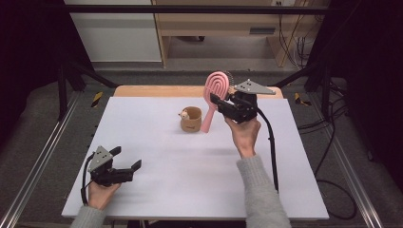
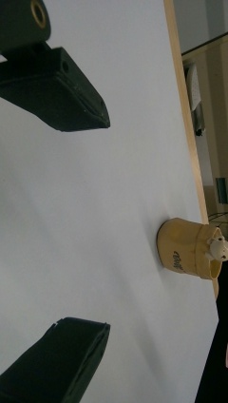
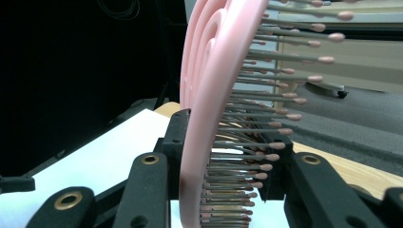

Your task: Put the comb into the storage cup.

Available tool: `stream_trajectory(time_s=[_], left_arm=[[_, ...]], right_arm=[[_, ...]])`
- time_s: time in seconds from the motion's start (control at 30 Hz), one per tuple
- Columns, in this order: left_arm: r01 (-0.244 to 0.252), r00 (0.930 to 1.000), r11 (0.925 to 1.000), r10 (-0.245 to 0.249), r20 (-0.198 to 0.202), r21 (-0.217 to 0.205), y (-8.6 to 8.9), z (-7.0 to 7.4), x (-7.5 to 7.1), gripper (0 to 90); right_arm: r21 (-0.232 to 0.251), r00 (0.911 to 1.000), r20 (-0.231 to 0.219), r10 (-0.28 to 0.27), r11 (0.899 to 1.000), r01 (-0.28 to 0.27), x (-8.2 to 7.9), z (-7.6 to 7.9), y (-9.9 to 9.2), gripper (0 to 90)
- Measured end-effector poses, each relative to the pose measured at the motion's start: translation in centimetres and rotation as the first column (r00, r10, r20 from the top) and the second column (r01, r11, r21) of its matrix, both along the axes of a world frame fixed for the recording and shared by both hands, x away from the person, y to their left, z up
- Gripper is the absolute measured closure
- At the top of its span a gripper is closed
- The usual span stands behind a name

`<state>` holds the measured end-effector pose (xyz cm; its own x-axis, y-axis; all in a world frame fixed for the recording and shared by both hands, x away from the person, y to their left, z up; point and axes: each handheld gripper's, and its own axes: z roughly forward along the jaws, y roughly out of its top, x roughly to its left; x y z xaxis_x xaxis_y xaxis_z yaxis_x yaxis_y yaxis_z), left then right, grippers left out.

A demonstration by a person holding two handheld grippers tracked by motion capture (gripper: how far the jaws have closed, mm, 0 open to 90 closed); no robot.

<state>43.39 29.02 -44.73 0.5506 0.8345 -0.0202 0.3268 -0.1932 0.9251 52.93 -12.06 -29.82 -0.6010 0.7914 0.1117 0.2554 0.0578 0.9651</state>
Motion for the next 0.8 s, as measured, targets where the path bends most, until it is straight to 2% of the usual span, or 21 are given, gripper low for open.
stream_trajectory(time_s=[0.37,0.8], left_arm=[[0.001,1.0,1.0,-0.001,0.0,-0.005,0.0,0.0,0.0,4.1],[0.0,1.0,1.0,0.0,-0.003,-0.006,0.1,0.0,0.0,4.1]], right_arm=[[-0.013,0.9999,0.014,-0.007,1.0,0.007,1.0,1.1,1.4,63.7],[-0.03,0.9997,0.004,-0.024,0.999,0.024,2.6,1.1,2.5,63.6]])
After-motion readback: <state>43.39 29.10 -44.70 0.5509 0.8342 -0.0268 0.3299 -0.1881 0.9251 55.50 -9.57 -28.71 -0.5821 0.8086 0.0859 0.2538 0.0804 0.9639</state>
